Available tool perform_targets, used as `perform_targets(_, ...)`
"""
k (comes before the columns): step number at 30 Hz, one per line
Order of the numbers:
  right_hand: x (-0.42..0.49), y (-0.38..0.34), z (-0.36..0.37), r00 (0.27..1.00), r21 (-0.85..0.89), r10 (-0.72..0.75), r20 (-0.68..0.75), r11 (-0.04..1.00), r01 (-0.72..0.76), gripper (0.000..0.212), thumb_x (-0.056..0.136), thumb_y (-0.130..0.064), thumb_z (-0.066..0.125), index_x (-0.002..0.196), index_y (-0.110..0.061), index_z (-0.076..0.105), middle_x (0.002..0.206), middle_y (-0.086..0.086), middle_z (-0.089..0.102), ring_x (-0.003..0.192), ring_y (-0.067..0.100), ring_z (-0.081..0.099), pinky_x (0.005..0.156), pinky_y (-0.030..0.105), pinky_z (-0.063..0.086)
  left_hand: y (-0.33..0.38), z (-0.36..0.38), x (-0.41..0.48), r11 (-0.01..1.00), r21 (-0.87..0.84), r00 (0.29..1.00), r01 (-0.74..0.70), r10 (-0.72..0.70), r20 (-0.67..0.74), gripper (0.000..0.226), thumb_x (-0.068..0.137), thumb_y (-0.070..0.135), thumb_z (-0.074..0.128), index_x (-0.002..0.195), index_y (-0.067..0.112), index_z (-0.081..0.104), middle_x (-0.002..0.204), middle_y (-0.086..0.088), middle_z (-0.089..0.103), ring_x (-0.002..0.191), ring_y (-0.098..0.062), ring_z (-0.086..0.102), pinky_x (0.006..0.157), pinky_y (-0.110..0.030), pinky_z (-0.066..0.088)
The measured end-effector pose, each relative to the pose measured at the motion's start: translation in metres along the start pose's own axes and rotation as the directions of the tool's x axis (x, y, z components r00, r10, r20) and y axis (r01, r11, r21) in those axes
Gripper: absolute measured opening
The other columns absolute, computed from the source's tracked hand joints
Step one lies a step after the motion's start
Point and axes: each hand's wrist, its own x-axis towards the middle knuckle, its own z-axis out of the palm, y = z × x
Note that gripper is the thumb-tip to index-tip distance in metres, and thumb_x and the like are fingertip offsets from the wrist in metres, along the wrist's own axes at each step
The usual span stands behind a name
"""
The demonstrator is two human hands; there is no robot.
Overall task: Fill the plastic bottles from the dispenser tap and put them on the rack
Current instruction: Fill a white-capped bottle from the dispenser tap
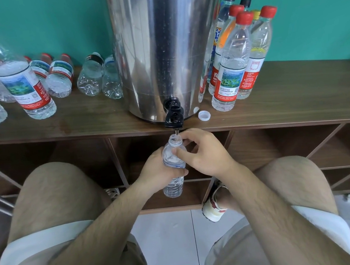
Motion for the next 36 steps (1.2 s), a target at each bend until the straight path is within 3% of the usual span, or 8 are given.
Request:
perform_targets(6, -0.011, -0.014, -0.006, 0.968, 0.095, -0.015, -0.251, 0.995, 0.040, 0.051, 0.088, -0.040, 0.069, 0.134, -0.025, 0.055, 0.119, -0.013, 0.064, 0.108, 0.008, 0.065, 0.078, 0.034, 0.057, 0.000, 0.000, 0.001, 1.000, 0.000, 1.000, 0.014, -0.014, -0.017, 0.063, 0.072, 0.019, 0.092, 0.127, 0.019, 0.062, 0.117, 0.002, 0.070, 0.109, -0.018, 0.067, 0.100, -0.043, 0.055)
perform_targets(9, -0.013, -0.027, -0.012, 0.846, 0.013, -0.282, -0.453, 0.947, 0.322, 0.047, 0.092, -0.025, 0.071, 0.135, -0.016, 0.055, 0.132, 0.005, 0.055, 0.124, 0.017, 0.056, 0.086, 0.036, 0.057, 0.000, 0.000, 0.004, 0.999, 0.035, 1.000, -0.018, 0.018, 0.001, 0.053, 0.074, 0.022, 0.091, 0.119, 0.017, 0.063, 0.110, 0.000, 0.070, 0.104, -0.019, 0.068, 0.096, -0.044, 0.057)
perform_targets(12, -0.007, -0.036, -0.013, 0.745, -0.153, -0.507, -0.432, 0.856, 0.494, 0.035, 0.097, -0.019, 0.074, 0.130, -0.009, 0.067, 0.142, 0.016, 0.055, 0.133, 0.027, 0.053, 0.103, 0.037, 0.049, -0.003, 0.001, 0.007, 0.994, 0.063, 0.996, -0.089, 0.088, 0.013, 0.047, 0.078, 0.026, 0.087, 0.118, 0.023, 0.063, 0.108, 0.008, 0.070, 0.102, -0.010, 0.067, 0.091, -0.035, 0.057)
perform_targets(15, -0.003, -0.039, -0.013, 0.747, -0.185, -0.533, -0.397, 0.844, 0.504, 0.022, 0.099, -0.011, 0.071, 0.120, -0.003, 0.074, 0.140, 0.017, 0.059, 0.128, 0.028, 0.058, 0.103, 0.045, 0.051, -0.009, 0.001, 0.009, 0.994, 0.048, 0.996, -0.094, 0.095, -0.004, 0.052, 0.074, 0.029, 0.090, 0.118, 0.028, 0.063, 0.108, 0.012, 0.069, 0.103, -0.004, 0.066, 0.087, -0.023, 0.052)
perform_targets(19, -0.004, -0.037, -0.019, 0.766, -0.141, -0.508, -0.394, 0.857, 0.495, 0.020, 0.103, -0.004, 0.061, 0.121, -0.011, 0.067, 0.141, 0.009, 0.060, 0.134, 0.018, 0.057, 0.112, 0.035, 0.046, -0.016, 0.003, 0.012, 0.998, -0.019, 0.999, -0.052, 0.052, -0.014, 0.056, 0.067, 0.027, 0.094, 0.115, 0.027, 0.063, 0.106, 0.010, 0.071, 0.100, -0.007, 0.068, 0.090, -0.030, 0.056)
perform_targets(23, -0.005, -0.035, -0.020, 0.788, -0.071, -0.462, -0.408, 0.876, 0.477, 0.022, 0.106, -0.003, 0.054, 0.121, -0.016, 0.061, 0.143, 0.002, 0.060, 0.136, 0.017, 0.058, 0.108, 0.052, 0.049, -0.019, 0.005, 0.014, 0.999, -0.042, 0.999, -0.030, 0.029, -0.033, 0.060, 0.066, 0.027, 0.095, 0.117, 0.026, 0.064, 0.107, 0.010, 0.070, 0.101, -0.010, 0.068, 0.091, -0.033, 0.056)
perform_targets(29, -0.003, -0.034, -0.024, 0.774, -0.054, -0.467, -0.427, 0.868, 0.494, 0.017, 0.107, -0.011, 0.055, 0.121, -0.016, 0.064, 0.141, 0.000, 0.063, 0.132, 0.016, 0.061, 0.108, 0.039, 0.049, -0.021, 0.007, 0.015, 0.999, -0.034, 0.999, -0.032, 0.031, -0.033, 0.065, 0.066, 0.028, 0.096, 0.122, 0.024, 0.062, 0.111, 0.010, 0.069, 0.104, -0.010, 0.067, 0.094, -0.034, 0.056)
perform_targets(36, -0.005, -0.036, -0.025, 0.782, -0.064, -0.445, -0.436, 0.882, 0.466, 0.018, 0.106, -0.009, 0.055, 0.118, -0.007, 0.070, 0.139, 0.004, 0.066, 0.130, 0.016, 0.063, 0.106, 0.046, 0.052, -0.024, 0.008, 0.017, 0.999, -0.017, 0.999, -0.042, 0.041, -0.035, 0.068, 0.066, 0.031, 0.096, 0.124, 0.025, 0.061, 0.112, 0.011, 0.069, 0.104, -0.010, 0.066, 0.094, -0.032, 0.056)
